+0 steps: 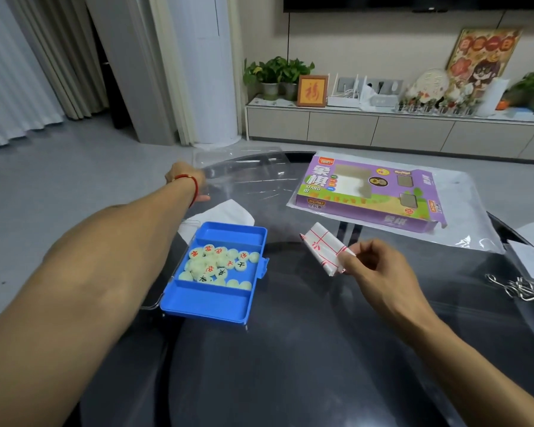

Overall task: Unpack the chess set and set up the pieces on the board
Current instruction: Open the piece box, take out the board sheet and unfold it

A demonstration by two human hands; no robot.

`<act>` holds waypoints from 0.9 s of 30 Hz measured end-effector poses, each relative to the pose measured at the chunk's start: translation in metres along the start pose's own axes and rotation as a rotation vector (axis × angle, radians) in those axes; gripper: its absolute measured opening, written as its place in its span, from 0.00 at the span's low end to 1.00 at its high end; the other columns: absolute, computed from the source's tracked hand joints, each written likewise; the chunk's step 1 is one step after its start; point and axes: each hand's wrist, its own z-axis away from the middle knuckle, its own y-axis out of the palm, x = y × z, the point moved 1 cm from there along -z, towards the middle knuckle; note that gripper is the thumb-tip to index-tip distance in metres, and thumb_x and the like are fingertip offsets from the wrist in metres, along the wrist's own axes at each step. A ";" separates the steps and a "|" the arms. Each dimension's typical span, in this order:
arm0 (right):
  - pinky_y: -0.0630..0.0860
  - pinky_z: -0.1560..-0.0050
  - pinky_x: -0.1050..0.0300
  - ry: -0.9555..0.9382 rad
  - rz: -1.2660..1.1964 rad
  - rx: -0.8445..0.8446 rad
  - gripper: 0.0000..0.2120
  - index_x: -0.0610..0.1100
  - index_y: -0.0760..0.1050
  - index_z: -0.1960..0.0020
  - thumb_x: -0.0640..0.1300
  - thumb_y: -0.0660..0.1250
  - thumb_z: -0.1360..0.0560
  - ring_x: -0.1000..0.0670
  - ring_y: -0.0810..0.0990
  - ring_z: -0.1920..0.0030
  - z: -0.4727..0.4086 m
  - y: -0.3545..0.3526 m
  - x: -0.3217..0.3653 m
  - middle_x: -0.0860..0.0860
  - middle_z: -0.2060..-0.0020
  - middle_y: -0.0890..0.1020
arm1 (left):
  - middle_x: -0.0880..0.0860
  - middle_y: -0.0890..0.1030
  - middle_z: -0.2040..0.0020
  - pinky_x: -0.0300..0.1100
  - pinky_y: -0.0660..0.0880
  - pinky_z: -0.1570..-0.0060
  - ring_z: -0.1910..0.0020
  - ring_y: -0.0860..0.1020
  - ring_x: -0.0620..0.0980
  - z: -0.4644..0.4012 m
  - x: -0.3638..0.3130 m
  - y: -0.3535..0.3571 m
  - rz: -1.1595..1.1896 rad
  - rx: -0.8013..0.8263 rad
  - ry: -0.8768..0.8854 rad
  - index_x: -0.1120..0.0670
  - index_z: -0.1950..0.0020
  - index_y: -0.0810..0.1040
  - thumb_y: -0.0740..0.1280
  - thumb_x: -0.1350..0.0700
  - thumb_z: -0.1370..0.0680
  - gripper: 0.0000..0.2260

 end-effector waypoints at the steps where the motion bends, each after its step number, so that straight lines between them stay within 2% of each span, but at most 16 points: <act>1: 0.83 0.54 0.48 -0.005 0.001 0.004 0.04 0.50 0.79 0.54 0.50 0.70 0.22 0.56 0.84 0.55 0.000 0.000 0.000 0.57 0.57 0.86 | 0.59 0.79 0.38 0.41 0.77 0.79 0.48 0.83 0.59 0.000 0.001 0.004 -0.001 -0.032 -0.011 0.62 0.32 0.74 0.66 0.58 0.19 0.16; 3: 0.83 0.53 0.46 -0.014 0.005 0.006 0.04 0.50 0.79 0.53 0.50 0.70 0.22 0.56 0.84 0.54 0.000 0.000 0.000 0.57 0.56 0.86 | 0.59 0.79 0.41 0.43 0.78 0.76 0.53 0.84 0.60 0.001 0.000 0.010 -0.056 -0.094 -0.007 0.61 0.35 0.75 0.68 0.55 0.19 0.15; 5: 0.83 0.53 0.47 -0.014 0.007 0.011 0.04 0.51 0.79 0.53 0.50 0.70 0.22 0.56 0.84 0.54 0.000 0.000 0.001 0.58 0.56 0.85 | 0.57 0.79 0.44 0.45 0.82 0.67 0.55 0.84 0.58 0.004 -0.001 0.014 -0.128 -0.108 0.028 0.60 0.36 0.76 0.67 0.53 0.19 0.15; 7: 0.83 0.53 0.46 -0.009 0.005 0.017 0.04 0.51 0.78 0.53 0.50 0.70 0.22 0.55 0.84 0.55 0.001 0.000 0.000 0.58 0.56 0.85 | 0.57 0.78 0.48 0.50 0.83 0.55 0.54 0.82 0.58 0.010 -0.002 0.009 -0.169 -0.131 0.051 0.60 0.38 0.77 0.65 0.52 0.19 0.14; 9: 0.83 0.53 0.46 -0.009 0.001 0.017 0.05 0.51 0.78 0.53 0.51 0.70 0.22 0.54 0.85 0.56 0.002 0.000 0.000 0.57 0.57 0.85 | 0.58 0.79 0.48 0.51 0.81 0.48 0.50 0.80 0.60 0.018 -0.003 -0.002 -0.243 -0.154 0.079 0.60 0.41 0.77 0.65 0.50 0.21 0.15; 11: 0.83 0.53 0.47 -0.010 -0.019 0.010 0.06 0.50 0.79 0.53 0.51 0.71 0.23 0.54 0.85 0.56 0.003 0.000 0.002 0.56 0.58 0.86 | 0.60 0.81 0.45 0.49 0.76 0.47 0.44 0.77 0.61 0.032 -0.008 -0.010 -0.397 -0.193 0.188 0.59 0.44 0.79 0.65 0.49 0.22 0.15; 13: 0.83 0.53 0.49 -0.005 -0.047 0.000 0.07 0.49 0.79 0.53 0.52 0.71 0.23 0.53 0.85 0.55 0.006 0.000 0.005 0.54 0.58 0.86 | 0.57 0.80 0.42 0.51 0.71 0.41 0.38 0.73 0.60 0.071 -0.008 -0.013 -0.471 -0.183 0.422 0.55 0.44 0.78 0.65 0.51 0.21 0.11; 15: 0.82 0.52 0.48 0.008 -0.081 -0.010 0.07 0.47 0.79 0.53 0.51 0.71 0.23 0.51 0.85 0.55 0.009 -0.002 0.009 0.53 0.58 0.86 | 0.54 0.77 0.40 0.47 0.66 0.36 0.35 0.69 0.57 0.134 0.000 -0.014 -0.465 -0.083 0.680 0.53 0.38 0.77 0.65 0.54 0.22 0.13; 17: 0.82 0.51 0.48 0.016 -0.136 -0.020 0.08 0.46 0.79 0.52 0.50 0.71 0.23 0.49 0.86 0.55 0.015 -0.004 0.013 0.51 0.59 0.87 | 0.50 0.77 0.40 0.39 0.62 0.37 0.35 0.68 0.52 0.198 0.017 -0.013 -0.397 0.031 0.864 0.52 0.37 0.78 0.66 0.56 0.23 0.14; 19: 0.81 0.54 0.52 -0.008 -0.181 -0.022 0.07 0.45 0.80 0.52 0.49 0.71 0.22 0.50 0.86 0.57 0.027 -0.010 0.020 0.50 0.59 0.87 | 0.47 0.77 0.39 0.35 0.64 0.37 0.36 0.71 0.47 0.245 0.033 -0.009 -0.300 0.174 0.879 0.49 0.37 0.78 0.67 0.55 0.23 0.14; 21: 0.80 0.57 0.58 -0.045 -0.206 0.005 0.07 0.43 0.80 0.50 0.47 0.71 0.22 0.53 0.85 0.61 0.044 -0.016 0.030 0.49 0.59 0.87 | 0.44 0.76 0.37 0.40 0.69 0.34 0.36 0.72 0.43 0.275 0.043 -0.006 -0.220 0.310 0.816 0.46 0.33 0.75 0.68 0.52 0.23 0.18; 24: 0.81 0.57 0.56 -0.088 -0.217 0.057 0.04 0.42 0.80 0.49 0.43 0.70 0.21 0.53 0.84 0.63 0.071 -0.024 0.041 0.48 0.60 0.86 | 0.44 0.72 0.32 0.42 0.71 0.33 0.34 0.71 0.43 0.298 0.051 -0.004 -0.193 0.459 0.928 0.45 0.27 0.70 0.69 0.54 0.26 0.27; 25: 0.82 0.57 0.54 -0.094 -0.223 0.063 0.04 0.42 0.80 0.49 0.42 0.70 0.21 0.53 0.83 0.64 0.080 -0.026 0.043 0.46 0.59 0.86 | 0.44 0.73 0.33 0.42 0.73 0.35 0.35 0.73 0.43 0.301 0.054 -0.004 -0.173 0.512 0.949 0.45 0.28 0.71 0.70 0.55 0.27 0.27; 27: 0.82 0.59 0.52 -0.095 -0.223 0.075 0.04 0.41 0.80 0.49 0.41 0.68 0.20 0.51 0.82 0.64 0.094 -0.030 0.045 0.44 0.58 0.85 | 0.44 0.79 0.40 0.44 0.78 0.41 0.41 0.78 0.43 0.308 0.059 -0.004 -0.092 0.569 0.883 0.45 0.37 0.80 0.72 0.55 0.26 0.17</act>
